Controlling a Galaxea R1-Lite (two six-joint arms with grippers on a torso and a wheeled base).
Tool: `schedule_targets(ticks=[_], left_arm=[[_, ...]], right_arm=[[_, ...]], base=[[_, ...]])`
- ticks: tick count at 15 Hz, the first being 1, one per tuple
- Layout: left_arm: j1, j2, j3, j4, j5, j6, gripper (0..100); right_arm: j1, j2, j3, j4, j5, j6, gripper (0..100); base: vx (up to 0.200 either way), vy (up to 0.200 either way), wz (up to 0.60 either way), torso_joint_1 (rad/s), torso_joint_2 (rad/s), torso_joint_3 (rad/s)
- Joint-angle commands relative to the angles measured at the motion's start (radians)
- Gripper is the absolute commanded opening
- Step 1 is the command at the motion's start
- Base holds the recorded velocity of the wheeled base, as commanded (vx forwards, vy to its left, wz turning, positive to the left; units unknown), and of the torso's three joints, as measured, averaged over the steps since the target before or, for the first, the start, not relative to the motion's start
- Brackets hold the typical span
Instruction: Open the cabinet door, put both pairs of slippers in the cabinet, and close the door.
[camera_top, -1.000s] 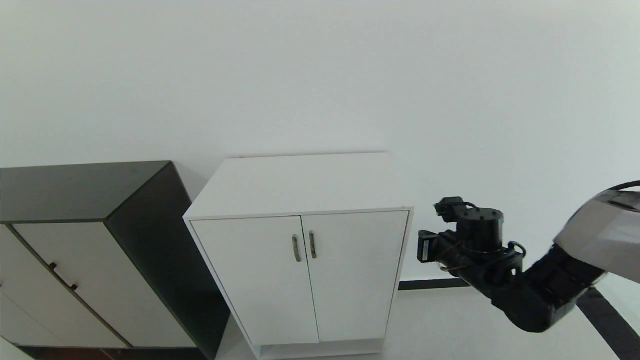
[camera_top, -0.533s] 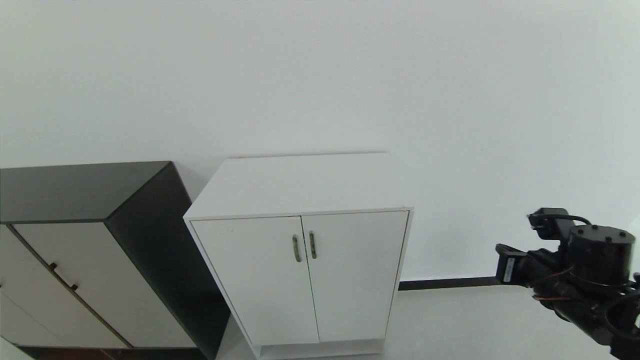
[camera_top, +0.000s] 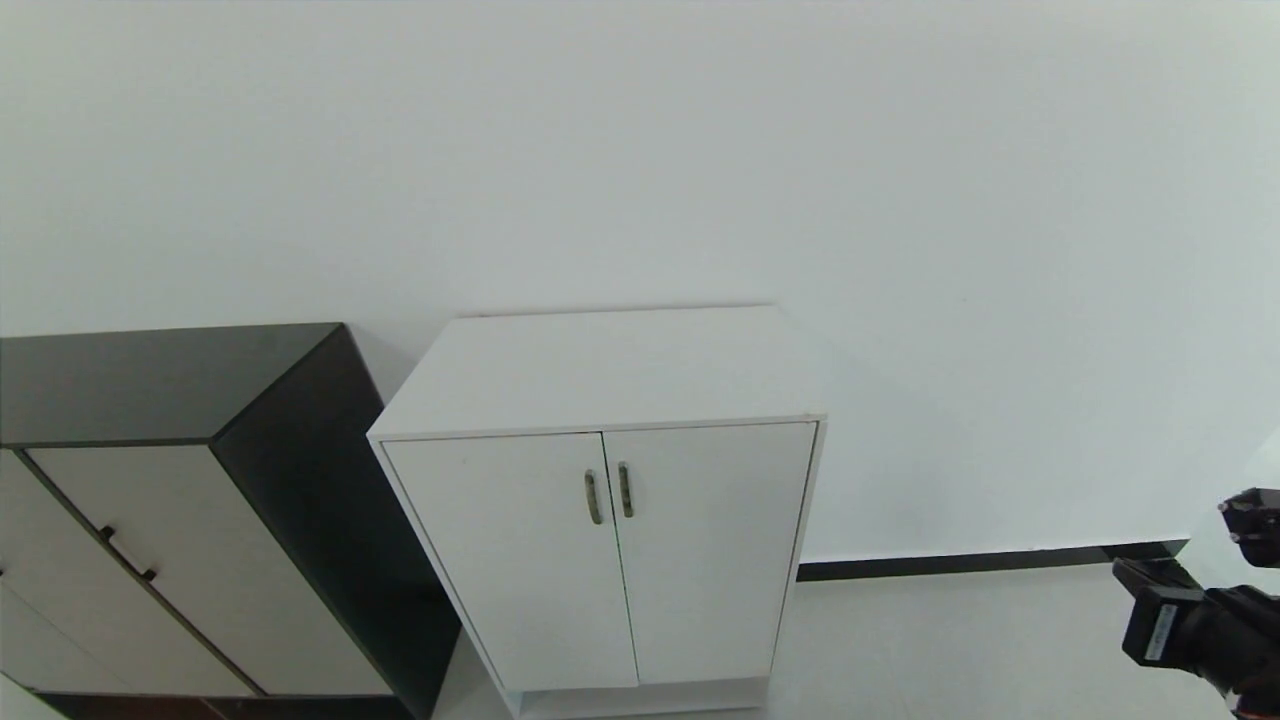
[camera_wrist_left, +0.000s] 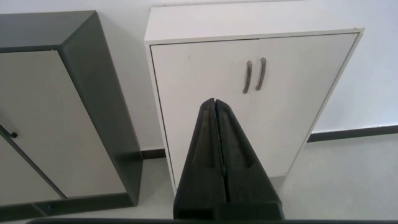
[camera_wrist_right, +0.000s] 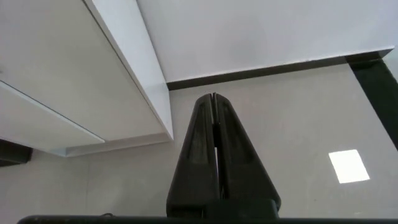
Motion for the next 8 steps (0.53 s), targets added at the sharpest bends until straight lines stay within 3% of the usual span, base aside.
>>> schedule_targets(ticks=[1, 8], left_arm=[[0.0, 0.0, 0.0, 0.0, 0.0, 0.0, 0], [0.0, 0.0, 0.0, 0.0, 0.0, 0.0, 0]], right_arm=[[-0.002, -0.194, 0.018, 0.141, 0.001, 0.003, 0], [0.082, -1.057, 0.009, 1.028, 0.11, -0.014, 0]], base=[[0.0, 0.0, 0.0, 0.0, 0.0, 0.0], [0.0, 0.0, 0.0, 0.0, 0.0, 0.0]])
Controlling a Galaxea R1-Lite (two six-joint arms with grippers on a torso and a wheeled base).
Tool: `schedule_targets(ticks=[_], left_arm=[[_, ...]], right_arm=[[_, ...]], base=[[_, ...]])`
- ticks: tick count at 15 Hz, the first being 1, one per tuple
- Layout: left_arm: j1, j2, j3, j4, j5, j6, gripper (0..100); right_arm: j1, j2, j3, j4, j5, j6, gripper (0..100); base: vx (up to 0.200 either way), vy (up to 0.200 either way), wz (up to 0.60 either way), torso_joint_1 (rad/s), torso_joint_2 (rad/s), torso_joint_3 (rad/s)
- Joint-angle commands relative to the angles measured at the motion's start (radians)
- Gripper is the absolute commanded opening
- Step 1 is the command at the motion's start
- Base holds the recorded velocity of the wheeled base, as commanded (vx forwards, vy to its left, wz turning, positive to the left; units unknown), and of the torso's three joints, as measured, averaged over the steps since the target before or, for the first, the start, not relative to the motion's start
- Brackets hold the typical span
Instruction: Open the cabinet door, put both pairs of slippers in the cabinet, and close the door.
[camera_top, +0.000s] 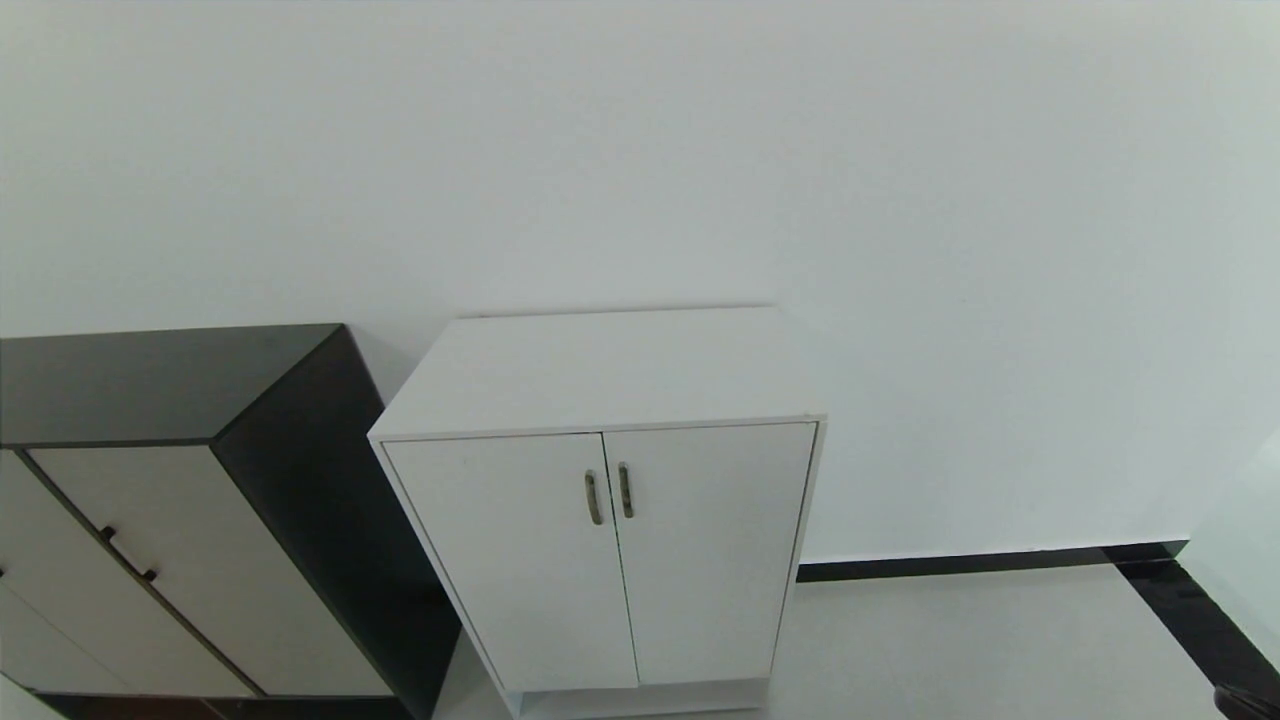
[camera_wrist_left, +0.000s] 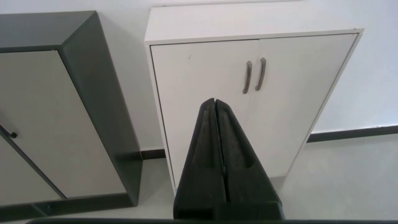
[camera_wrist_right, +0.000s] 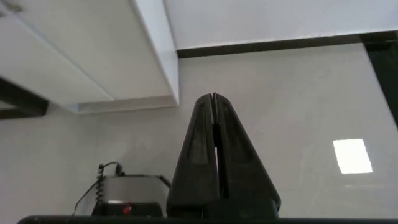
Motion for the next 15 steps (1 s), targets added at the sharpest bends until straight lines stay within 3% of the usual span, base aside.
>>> schedule_targets(ticks=[1, 8, 10, 12, 14, 15], left_arm=[[0.0, 0.0, 0.0, 0.0, 0.0, 0.0, 0], [0.0, 0.0, 0.0, 0.0, 0.0, 0.0, 0], [0.0, 0.0, 0.0, 0.0, 0.0, 0.0, 0], [0.0, 0.0, 0.0, 0.0, 0.0, 0.0, 0], [0.0, 0.0, 0.0, 0.0, 0.0, 0.0, 0], [0.0, 0.0, 0.0, 0.0, 0.0, 0.0, 0]], right_arm=[[0.049, -0.515, -0.012, 0.395, 0.078, -0.025, 0], [0.118, -0.687, -0.02, 0.4, 0.118, -0.043, 0], [0.099, -0.721, 0.0, 0.394, 0.186, -0.16, 0], [0.034, -0.654, 0.0, 0.394, 0.218, -0.188, 0], [-0.128, -0.657, 0.0, 0.394, 0.209, -0.172, 0], [-0.161, -0.696, 0.0, 0.392, 0.21, -0.172, 0]], base=[[0.0, 0.0, 0.0, 0.0, 0.0, 0.0], [0.0, 0.0, 0.0, 0.0, 0.0, 0.0], [0.0, 0.0, 0.0, 0.0, 0.0, 0.0], [0.0, 0.0, 0.0, 0.0, 0.0, 0.0], [0.0, 0.0, 0.0, 0.0, 0.0, 0.0], [0.0, 0.0, 0.0, 0.0, 0.0, 0.0]])
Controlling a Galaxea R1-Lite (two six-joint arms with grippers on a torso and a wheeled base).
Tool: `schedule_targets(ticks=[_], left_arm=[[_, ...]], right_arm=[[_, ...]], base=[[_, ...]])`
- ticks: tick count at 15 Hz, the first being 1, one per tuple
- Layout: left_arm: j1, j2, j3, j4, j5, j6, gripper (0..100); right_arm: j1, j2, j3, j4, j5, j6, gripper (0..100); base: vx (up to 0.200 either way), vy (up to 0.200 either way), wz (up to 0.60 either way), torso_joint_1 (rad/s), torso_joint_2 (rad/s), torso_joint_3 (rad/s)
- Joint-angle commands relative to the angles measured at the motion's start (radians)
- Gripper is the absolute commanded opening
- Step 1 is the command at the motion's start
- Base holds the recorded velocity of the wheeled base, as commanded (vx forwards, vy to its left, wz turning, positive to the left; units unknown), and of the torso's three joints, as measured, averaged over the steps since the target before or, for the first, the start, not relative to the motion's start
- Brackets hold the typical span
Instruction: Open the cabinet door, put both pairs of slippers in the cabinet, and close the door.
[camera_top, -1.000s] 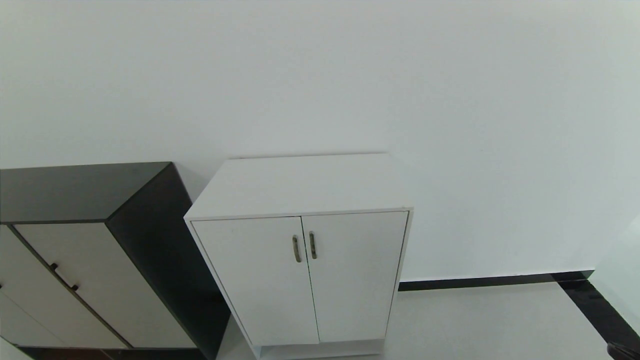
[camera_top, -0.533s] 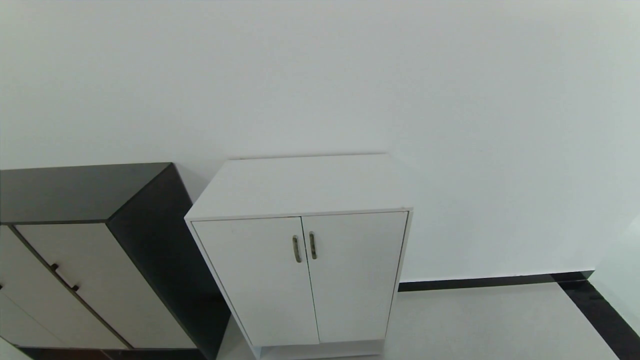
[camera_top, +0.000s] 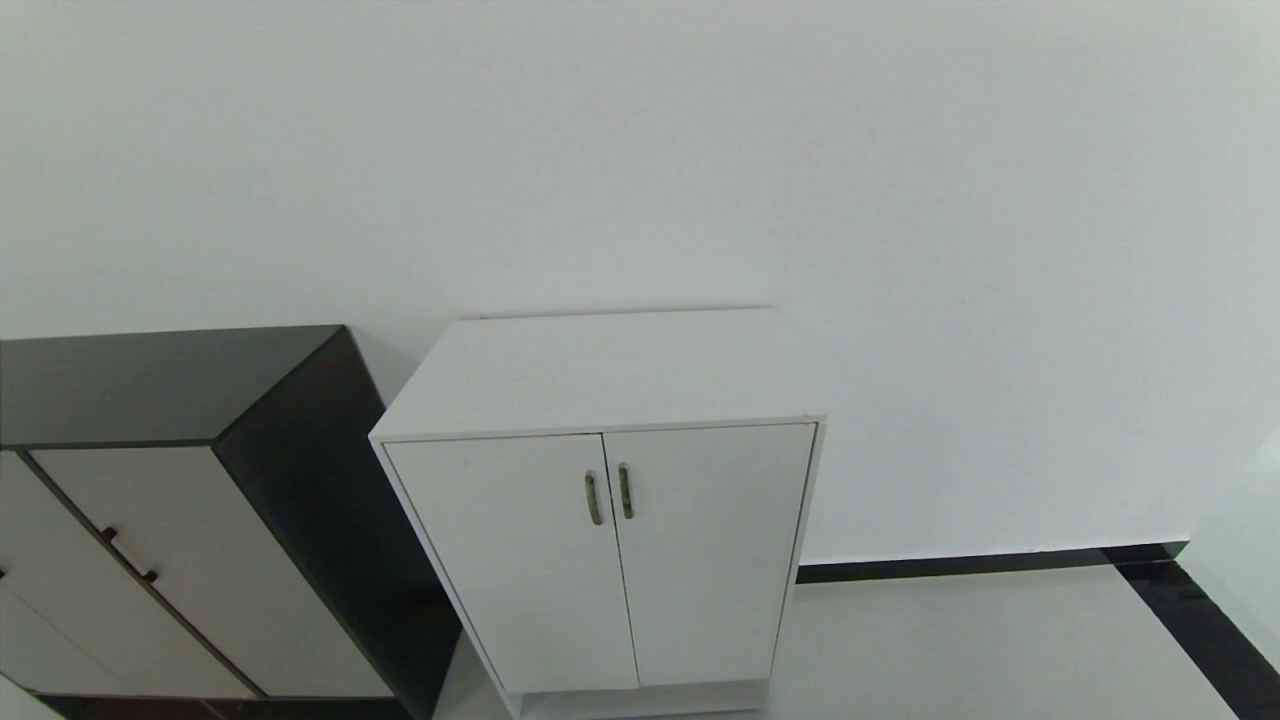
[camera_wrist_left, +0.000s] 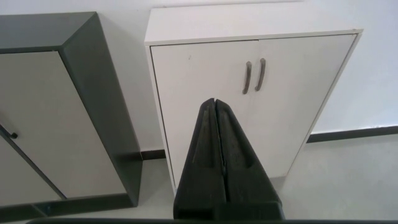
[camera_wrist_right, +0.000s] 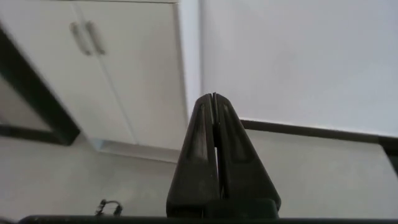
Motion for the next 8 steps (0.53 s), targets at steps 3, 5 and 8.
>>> schedule_targets(ticks=[3, 5, 8], left_arm=[[0.0, 0.0, 0.0, 0.0, 0.0, 0.0, 0], [0.0, 0.0, 0.0, 0.0, 0.0, 0.0, 0], [0.0, 0.0, 0.0, 0.0, 0.0, 0.0, 0]], right_arm=[[-0.087, -0.018, 0.001, 0.001, -0.019, 0.022, 0], [-0.088, -0.018, -0.001, 0.001, -0.027, 0.027, 0], [-0.22, -0.033, -0.001, 0.001, -0.03, 0.013, 0]], base=[[0.0, 0.0, 0.0, 0.0, 0.0, 0.0], [0.0, 0.0, 0.0, 0.0, 0.0, 0.0], [0.0, 0.0, 0.0, 0.0, 0.0, 0.0]])
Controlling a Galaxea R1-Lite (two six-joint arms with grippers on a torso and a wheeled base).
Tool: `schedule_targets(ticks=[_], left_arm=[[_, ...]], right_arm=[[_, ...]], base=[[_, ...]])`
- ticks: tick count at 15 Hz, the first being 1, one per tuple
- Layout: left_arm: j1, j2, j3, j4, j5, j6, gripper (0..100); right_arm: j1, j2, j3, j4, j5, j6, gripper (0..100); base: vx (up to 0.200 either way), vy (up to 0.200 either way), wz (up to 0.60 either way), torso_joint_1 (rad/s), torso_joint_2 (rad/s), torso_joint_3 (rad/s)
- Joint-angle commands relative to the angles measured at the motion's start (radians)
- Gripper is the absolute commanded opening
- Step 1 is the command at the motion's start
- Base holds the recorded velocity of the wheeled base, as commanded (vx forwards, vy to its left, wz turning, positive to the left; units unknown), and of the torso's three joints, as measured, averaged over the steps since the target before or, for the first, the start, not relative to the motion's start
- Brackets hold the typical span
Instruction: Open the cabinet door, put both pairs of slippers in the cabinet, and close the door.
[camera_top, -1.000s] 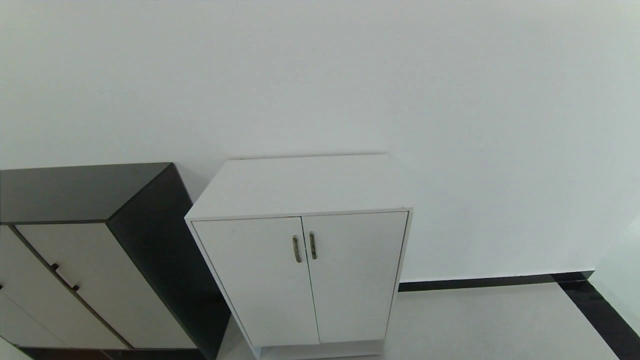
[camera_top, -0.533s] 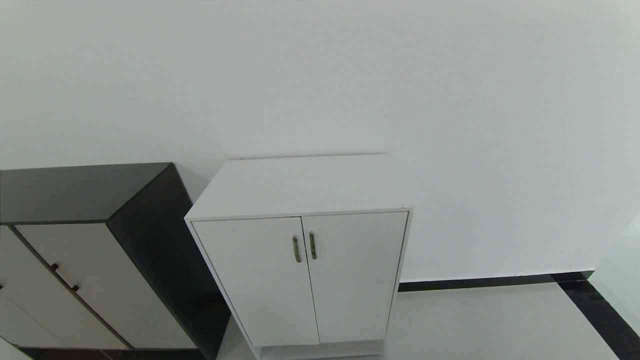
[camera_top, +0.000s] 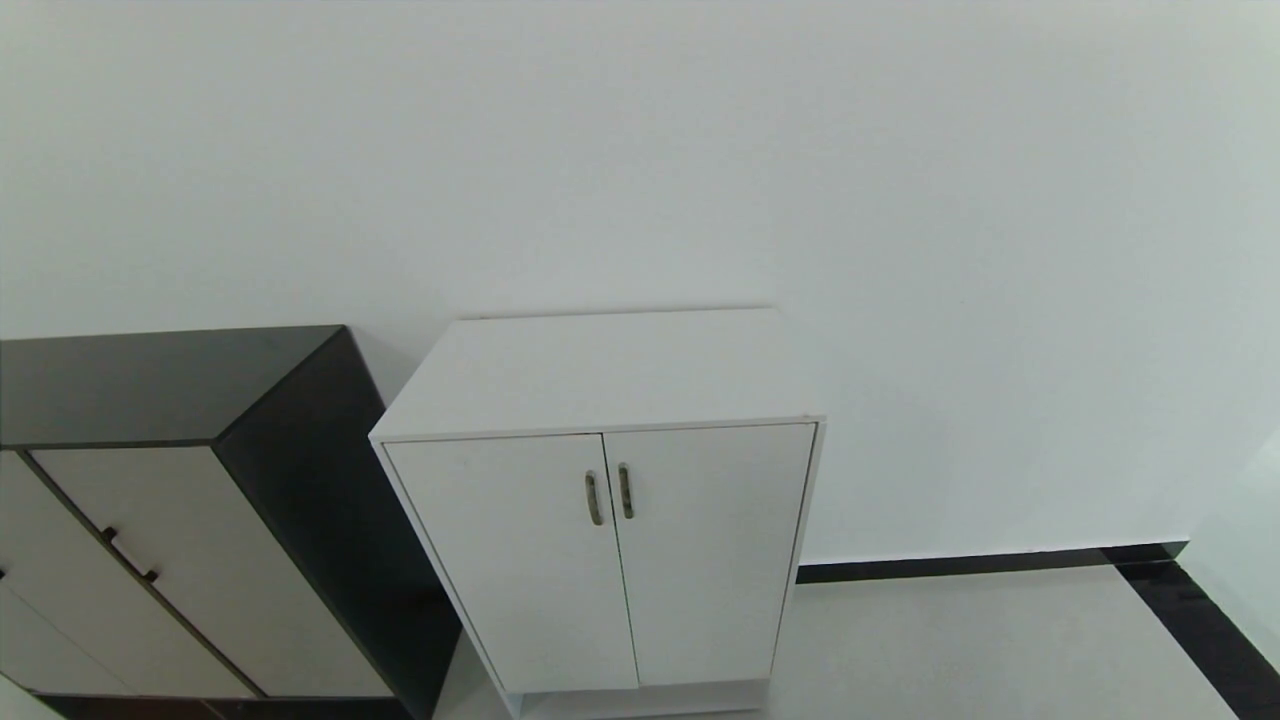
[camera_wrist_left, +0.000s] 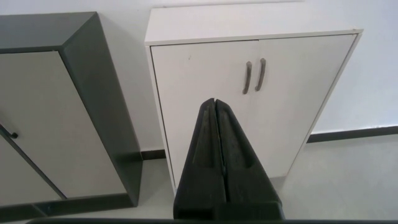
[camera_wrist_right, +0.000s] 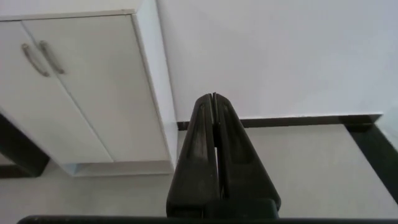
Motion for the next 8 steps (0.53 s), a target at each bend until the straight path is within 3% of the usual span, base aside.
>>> schedule_targets(ticks=[1, 4, 8], left_arm=[[0.0, 0.0, 0.0, 0.0, 0.0, 0.0, 0], [0.0, 0.0, 0.0, 0.0, 0.0, 0.0, 0], [0.0, 0.0, 0.0, 0.0, 0.003, -0.001, 0]], right_arm=[[-0.083, -0.033, 0.001, 0.0, 0.001, -0.007, 0], [-0.055, -0.088, 0.001, 0.0, 0.074, 0.002, 0], [-0.055, -0.088, 0.001, 0.0, 0.077, 0.001, 0]], base=[[0.0, 0.0, 0.0, 0.0, 0.0, 0.0], [0.0, 0.0, 0.0, 0.0, 0.0, 0.0], [0.0, 0.0, 0.0, 0.0, 0.0, 0.0]])
